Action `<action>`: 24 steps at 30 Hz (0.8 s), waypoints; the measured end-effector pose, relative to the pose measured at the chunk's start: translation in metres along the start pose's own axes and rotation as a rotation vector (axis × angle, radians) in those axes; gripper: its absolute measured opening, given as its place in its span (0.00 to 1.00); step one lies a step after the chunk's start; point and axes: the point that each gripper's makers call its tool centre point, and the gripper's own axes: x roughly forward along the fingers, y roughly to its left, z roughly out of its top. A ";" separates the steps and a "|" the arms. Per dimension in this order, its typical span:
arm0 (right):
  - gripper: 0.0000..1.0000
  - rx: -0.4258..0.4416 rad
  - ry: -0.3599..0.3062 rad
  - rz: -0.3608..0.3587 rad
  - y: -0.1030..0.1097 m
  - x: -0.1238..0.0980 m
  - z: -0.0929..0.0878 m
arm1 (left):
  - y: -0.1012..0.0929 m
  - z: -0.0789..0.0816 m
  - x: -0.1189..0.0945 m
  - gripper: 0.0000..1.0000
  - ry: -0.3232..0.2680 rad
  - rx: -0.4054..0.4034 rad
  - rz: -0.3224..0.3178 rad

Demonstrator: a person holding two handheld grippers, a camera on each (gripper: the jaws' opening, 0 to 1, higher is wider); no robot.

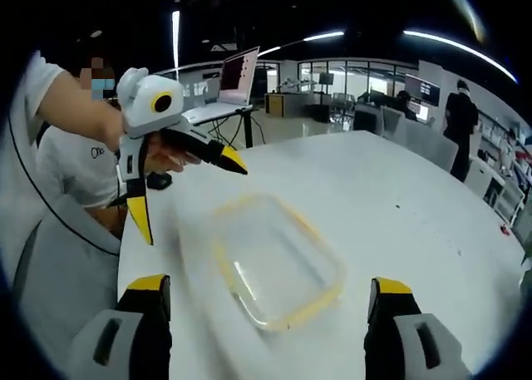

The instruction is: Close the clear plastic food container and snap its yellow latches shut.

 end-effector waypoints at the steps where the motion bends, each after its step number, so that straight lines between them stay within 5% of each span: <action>1: 0.99 -0.002 -0.002 -0.002 0.001 -0.001 0.001 | -0.001 0.001 -0.001 0.99 -0.003 -0.005 0.003; 24: 0.99 -0.010 -0.034 -0.039 0.040 -0.039 0.002 | -0.050 0.001 -0.032 0.99 -0.022 -0.032 0.061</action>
